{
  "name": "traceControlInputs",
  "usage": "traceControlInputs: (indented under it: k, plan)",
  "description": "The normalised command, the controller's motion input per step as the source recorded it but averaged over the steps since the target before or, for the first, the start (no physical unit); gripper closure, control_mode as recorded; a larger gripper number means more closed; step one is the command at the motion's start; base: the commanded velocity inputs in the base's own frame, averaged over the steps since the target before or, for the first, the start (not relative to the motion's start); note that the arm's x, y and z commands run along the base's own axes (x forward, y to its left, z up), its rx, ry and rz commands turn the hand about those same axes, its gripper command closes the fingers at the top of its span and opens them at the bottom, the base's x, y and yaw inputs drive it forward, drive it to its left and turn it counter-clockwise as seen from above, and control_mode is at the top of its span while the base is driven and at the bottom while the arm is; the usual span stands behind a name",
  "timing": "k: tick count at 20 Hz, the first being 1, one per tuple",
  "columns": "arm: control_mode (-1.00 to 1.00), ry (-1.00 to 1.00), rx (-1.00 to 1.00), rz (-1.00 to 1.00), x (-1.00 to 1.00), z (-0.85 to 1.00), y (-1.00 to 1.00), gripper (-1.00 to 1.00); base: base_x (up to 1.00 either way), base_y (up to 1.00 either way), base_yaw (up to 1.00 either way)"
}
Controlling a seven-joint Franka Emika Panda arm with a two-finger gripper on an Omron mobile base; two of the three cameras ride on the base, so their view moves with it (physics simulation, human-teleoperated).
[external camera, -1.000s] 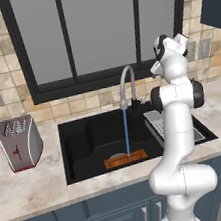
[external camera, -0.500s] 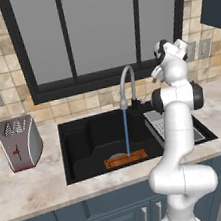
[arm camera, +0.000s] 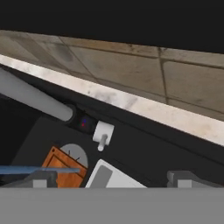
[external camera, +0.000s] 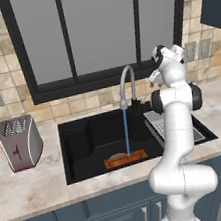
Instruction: Turn on the sink faucet with hot water and rinse the cutting board for ten seconds, then turn off the faucet. Push the cutting board to reach the water if necessary.
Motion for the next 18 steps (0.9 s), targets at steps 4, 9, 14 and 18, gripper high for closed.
traceControlInputs:
  k: [4, 9, 14, 18]
  plan:
    - [-1.00, 0.00, 0.00, 0.00, 0.15, -0.14, 0.11, -1.00, 0.00, 0.00, 0.00]
    - [-1.00, 0.00, 0.00, 0.00, 0.19, -0.04, 0.00, -1.00, 0.00, 0.00, 0.00]
    - [-1.00, 0.00, 0.00, 0.00, 0.04, 0.00, 0.00, -1.00, 0.00, 0.00, 0.00]
    - [-1.00, 0.00, 0.00, 0.00, 0.00, 0.00, 0.00, -1.00, 0.00, 0.00, 0.00]
